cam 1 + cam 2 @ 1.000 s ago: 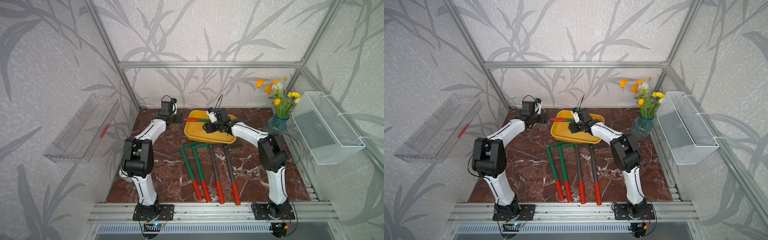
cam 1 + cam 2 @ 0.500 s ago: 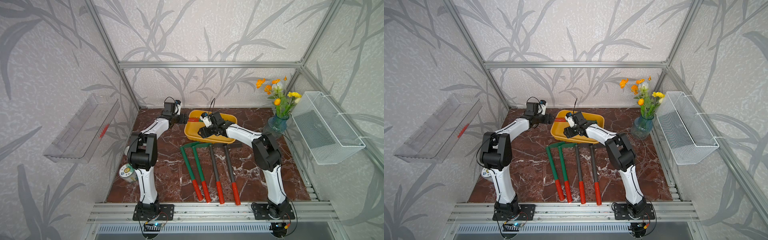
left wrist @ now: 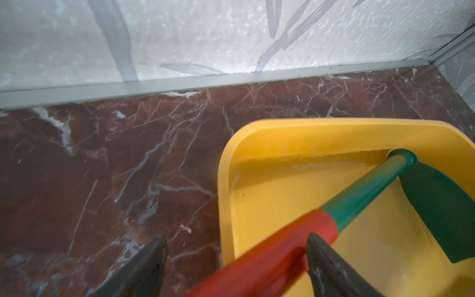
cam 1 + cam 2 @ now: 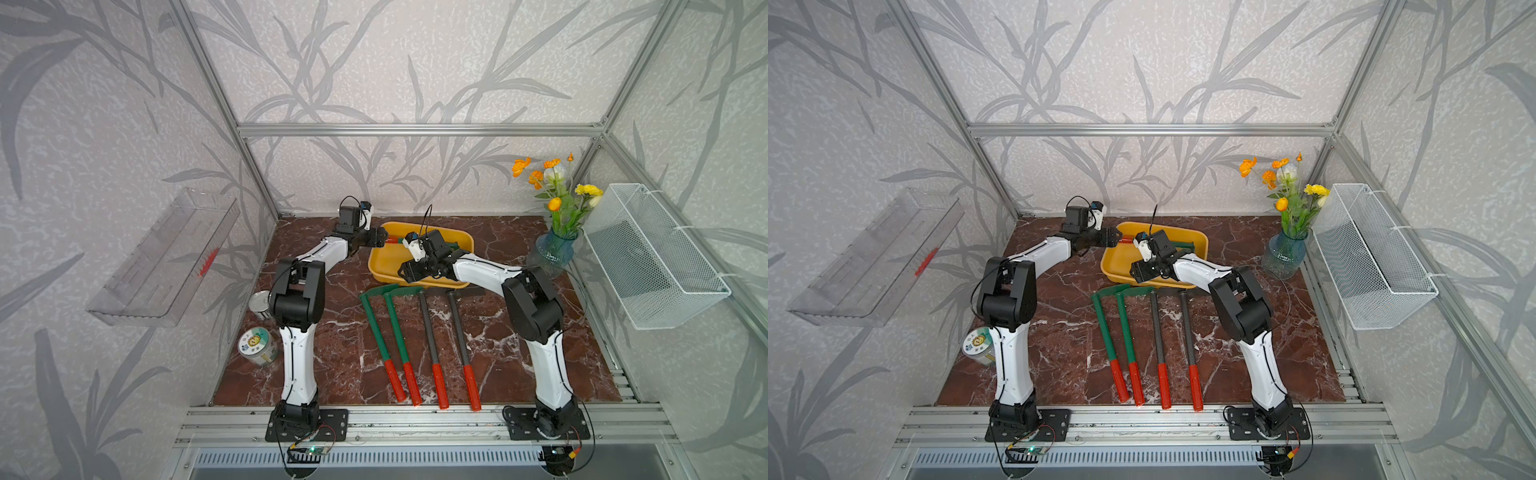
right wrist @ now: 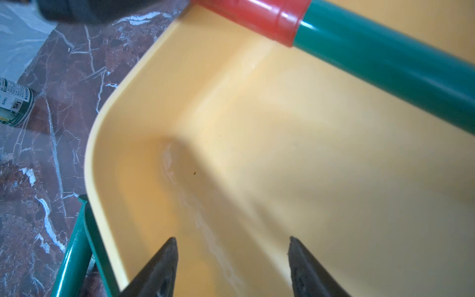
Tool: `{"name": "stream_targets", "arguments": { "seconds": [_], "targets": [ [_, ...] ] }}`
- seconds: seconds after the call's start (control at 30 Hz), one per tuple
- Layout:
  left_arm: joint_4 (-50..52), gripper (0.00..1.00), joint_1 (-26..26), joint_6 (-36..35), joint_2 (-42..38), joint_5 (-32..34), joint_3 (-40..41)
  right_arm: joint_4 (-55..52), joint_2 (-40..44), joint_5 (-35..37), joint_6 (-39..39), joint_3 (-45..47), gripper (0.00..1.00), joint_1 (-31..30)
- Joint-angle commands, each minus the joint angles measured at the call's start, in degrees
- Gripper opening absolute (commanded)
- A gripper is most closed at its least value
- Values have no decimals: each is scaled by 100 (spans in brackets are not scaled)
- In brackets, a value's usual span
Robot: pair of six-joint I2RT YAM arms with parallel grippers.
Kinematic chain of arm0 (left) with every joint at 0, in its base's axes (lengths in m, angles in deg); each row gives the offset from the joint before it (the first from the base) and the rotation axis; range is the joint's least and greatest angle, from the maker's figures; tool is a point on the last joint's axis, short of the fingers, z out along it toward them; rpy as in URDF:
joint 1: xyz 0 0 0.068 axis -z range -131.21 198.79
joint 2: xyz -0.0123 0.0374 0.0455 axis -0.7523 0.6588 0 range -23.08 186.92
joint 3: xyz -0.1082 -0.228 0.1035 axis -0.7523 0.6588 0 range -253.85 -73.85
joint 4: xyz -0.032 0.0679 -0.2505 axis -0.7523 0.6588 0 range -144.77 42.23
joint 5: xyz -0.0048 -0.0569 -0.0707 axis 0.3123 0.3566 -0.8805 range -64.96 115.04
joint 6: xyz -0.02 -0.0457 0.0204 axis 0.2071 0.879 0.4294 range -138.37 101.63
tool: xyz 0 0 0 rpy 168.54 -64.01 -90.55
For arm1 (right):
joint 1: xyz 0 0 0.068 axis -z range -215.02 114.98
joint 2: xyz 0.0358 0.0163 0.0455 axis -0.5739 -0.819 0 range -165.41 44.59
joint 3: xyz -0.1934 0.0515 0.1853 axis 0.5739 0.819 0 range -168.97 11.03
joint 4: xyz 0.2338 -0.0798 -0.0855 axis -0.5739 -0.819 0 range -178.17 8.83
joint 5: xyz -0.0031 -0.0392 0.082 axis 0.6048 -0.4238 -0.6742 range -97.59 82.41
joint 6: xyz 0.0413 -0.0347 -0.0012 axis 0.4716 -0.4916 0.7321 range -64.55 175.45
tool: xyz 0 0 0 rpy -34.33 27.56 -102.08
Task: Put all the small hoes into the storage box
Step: Place the hoe in the storage box.
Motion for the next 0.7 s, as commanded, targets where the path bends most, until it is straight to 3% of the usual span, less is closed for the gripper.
{"name": "stream_targets", "arguments": {
  "seconds": [0.0,0.27,0.5,0.67],
  "targets": [
    [-13,84,67,-18,276,-25,-376,-299,104,-81,-53,241,67,-92],
    [253,83,130,-203,367,196,-834,-283,85,-14,-74,239,67,-90],
    [560,83,121,-569,-890,780,-233,-145,132,154,-59,201,67,-31],
    [689,82,121,-526,-1944,1194,764,-314,-216,304,45,-537,67,11]
  ]
}}
